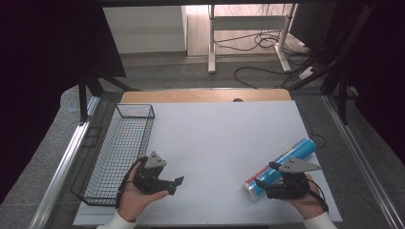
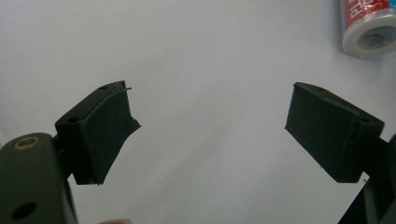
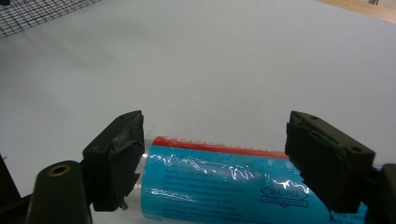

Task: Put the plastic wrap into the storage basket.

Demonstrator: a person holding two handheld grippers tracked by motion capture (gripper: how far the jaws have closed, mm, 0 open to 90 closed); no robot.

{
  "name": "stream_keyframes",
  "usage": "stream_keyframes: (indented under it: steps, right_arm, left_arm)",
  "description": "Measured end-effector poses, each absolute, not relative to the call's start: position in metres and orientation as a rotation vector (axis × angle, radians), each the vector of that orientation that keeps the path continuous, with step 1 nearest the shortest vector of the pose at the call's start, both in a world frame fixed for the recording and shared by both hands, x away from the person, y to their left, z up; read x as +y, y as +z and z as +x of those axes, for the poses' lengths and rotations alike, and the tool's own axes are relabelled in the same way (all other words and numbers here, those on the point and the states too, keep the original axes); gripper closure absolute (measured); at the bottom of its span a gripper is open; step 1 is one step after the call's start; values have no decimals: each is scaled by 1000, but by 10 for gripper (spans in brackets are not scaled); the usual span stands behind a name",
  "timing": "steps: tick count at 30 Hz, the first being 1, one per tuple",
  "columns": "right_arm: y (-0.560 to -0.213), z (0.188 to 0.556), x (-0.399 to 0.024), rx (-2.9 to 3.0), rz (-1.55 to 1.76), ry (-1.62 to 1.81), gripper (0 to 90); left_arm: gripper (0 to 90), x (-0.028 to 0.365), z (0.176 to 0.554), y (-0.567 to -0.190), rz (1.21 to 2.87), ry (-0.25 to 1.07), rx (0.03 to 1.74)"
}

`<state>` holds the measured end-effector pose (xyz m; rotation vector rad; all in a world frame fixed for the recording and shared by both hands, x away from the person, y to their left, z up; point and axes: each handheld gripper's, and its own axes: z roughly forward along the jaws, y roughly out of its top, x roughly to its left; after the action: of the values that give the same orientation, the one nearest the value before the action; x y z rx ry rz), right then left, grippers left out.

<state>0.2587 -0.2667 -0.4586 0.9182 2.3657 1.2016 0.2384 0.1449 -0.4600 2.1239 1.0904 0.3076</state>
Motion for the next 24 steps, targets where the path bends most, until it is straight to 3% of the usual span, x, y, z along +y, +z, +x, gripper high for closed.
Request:
stream_keyframes:
  steps: [18, 24]
  right_arm:
    - [-453, 264, -268, 2364, 935, 1227, 270]
    - [-436, 272, -267, 2336, 934, 1242, 294]
  left_arm:
    - [141, 148, 235, -457, 2118, 313, 1099]
    - [139, 152, 236, -450, 2094, 320, 1097]
